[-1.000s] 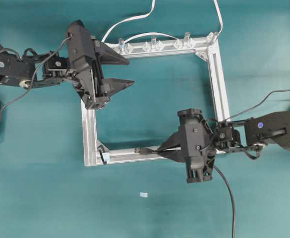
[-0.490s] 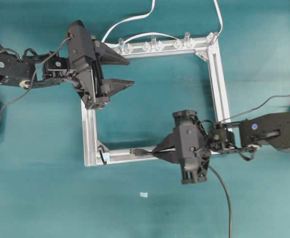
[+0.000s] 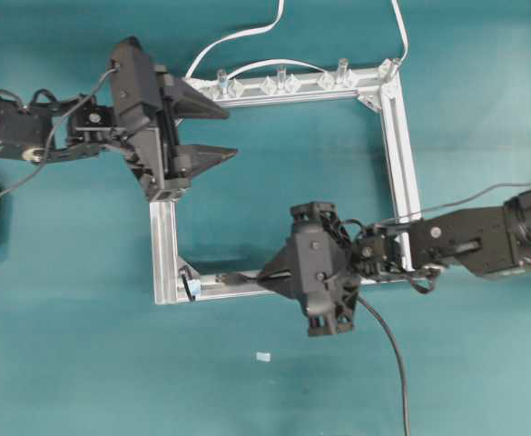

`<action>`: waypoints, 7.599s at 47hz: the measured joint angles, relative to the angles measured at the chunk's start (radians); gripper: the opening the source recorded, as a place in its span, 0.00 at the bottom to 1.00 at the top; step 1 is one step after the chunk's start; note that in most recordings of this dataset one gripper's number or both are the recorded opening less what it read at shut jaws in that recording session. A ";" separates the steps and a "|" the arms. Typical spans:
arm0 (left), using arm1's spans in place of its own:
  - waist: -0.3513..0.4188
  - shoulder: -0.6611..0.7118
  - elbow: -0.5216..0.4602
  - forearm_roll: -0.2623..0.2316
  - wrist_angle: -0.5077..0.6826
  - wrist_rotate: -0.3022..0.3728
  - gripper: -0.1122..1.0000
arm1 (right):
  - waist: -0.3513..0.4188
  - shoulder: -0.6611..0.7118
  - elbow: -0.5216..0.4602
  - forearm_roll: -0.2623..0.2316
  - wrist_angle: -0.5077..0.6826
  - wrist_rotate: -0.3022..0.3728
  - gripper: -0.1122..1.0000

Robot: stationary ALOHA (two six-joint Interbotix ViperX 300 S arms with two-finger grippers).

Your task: Insert the wire through the string loop located on the left side.

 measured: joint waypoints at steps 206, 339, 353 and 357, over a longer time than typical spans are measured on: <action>-0.285 -0.603 0.311 0.000 0.525 -0.038 0.74 | -0.035 0.204 -0.305 -0.041 0.078 0.009 0.19; -0.410 0.063 0.057 0.000 0.302 -0.176 0.28 | -0.038 0.209 -0.305 -0.041 0.077 0.009 0.19; -0.410 0.063 0.055 0.000 0.318 -0.176 0.29 | -0.038 0.210 -0.304 -0.041 0.038 0.006 0.19; -0.410 0.063 0.055 0.000 0.318 -0.176 0.29 | -0.038 0.210 -0.302 -0.046 0.035 0.003 0.19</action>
